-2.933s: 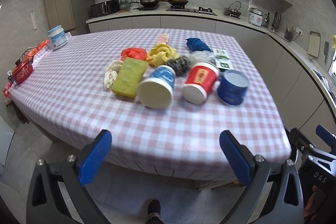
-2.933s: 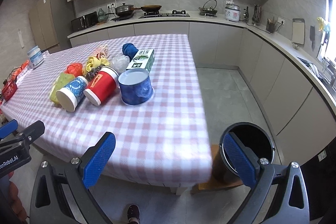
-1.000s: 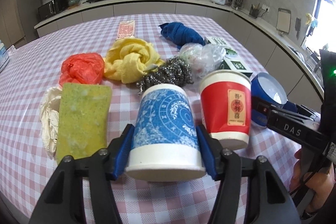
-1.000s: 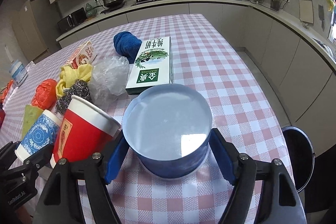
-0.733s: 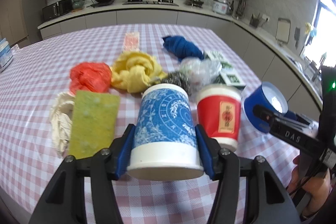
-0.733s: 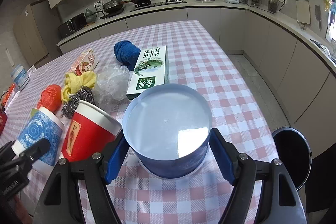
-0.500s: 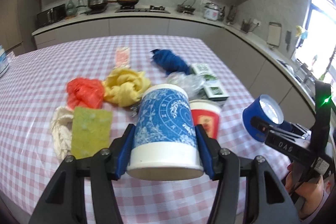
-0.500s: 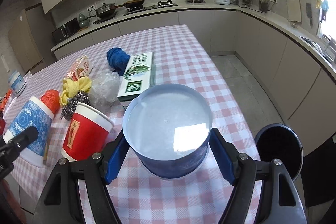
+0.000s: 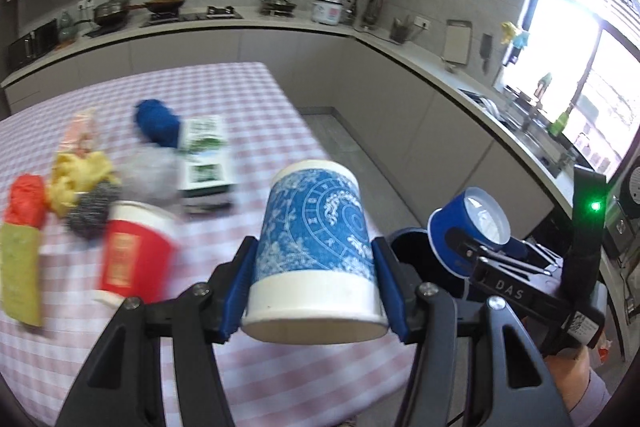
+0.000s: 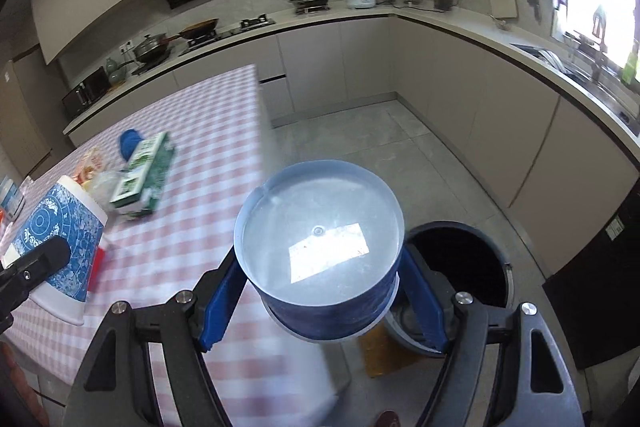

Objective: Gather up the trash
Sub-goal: 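Carry the blue cup and blue tin over the black bin with both tools, then open both tools to drop the cup and tin into the bin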

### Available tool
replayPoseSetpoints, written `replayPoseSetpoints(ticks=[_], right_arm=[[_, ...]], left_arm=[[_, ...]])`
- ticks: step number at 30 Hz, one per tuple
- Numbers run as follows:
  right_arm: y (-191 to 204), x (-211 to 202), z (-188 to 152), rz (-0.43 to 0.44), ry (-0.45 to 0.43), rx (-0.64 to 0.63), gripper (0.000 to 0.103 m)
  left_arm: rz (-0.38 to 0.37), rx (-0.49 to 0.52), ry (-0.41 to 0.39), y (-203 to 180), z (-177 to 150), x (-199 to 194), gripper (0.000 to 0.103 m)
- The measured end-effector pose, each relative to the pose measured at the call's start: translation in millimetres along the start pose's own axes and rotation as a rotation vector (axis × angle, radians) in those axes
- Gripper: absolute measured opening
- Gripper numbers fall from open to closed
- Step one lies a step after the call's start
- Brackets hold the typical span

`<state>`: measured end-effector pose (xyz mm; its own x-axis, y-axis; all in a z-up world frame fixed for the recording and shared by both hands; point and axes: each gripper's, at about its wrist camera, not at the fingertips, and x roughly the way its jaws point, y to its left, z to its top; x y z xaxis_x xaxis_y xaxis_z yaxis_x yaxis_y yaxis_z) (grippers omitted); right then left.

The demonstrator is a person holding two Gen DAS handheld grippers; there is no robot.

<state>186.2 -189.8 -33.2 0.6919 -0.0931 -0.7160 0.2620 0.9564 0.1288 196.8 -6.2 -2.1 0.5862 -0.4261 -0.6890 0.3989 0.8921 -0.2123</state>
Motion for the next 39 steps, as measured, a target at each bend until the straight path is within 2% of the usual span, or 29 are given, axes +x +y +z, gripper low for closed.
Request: replayPoseSetpoints(ticks=[3, 8, 11, 15, 21, 25, 28, 31, 32, 35, 39], right_arm=[[-61, 2, 1, -0.033, 0.018, 0.037, 0.077], [-140, 13, -7, -0.081, 0.059, 0.06, 0.077], [-175, 27, -14, -0.086, 0.089, 0.074, 0.077], [-206, 60, -23, -0.069, 0.129, 0.061, 0.077], [-227, 114, -35, -0.036, 0.199, 0.033, 0.077], [-238, 143, -41, -0.004, 0.229, 0.009, 0.078], [-240, 158, -46, -0.004, 0.238, -0.037, 0.08], [-247, 159, -49, -0.063, 0.219, -0.072, 0.087], [-252, 157, -47, -0.078, 0.208, -0.063, 0.09], [-261, 147, -42, -0.08, 0.19, -0.029, 0.091], [-269, 135, -37, -0.091, 0.165, 0.006, 0.091]], left_arm=[[-0.048, 0.016, 0.029, -47, 4, 32, 0.058], [-0.11, 0.021, 0.084, -113, 1, 84, 0.058], [-0.125, 0.02, 0.124, -141, -9, 112, 0.058], [-0.107, -0.002, 0.189, -161, -28, 151, 0.058], [-0.031, -0.042, 0.262, -163, -54, 203, 0.058], [-0.014, -0.052, 0.292, -167, -64, 226, 0.06], [-0.012, -0.043, 0.325, -176, -69, 243, 0.066], [0.016, -0.047, 0.372, -173, -71, 254, 0.079], [0.022, -0.055, 0.384, -174, -70, 255, 0.081], [0.024, -0.081, 0.367, -173, -63, 247, 0.087], [0.017, -0.075, 0.318, -176, -54, 222, 0.087]])
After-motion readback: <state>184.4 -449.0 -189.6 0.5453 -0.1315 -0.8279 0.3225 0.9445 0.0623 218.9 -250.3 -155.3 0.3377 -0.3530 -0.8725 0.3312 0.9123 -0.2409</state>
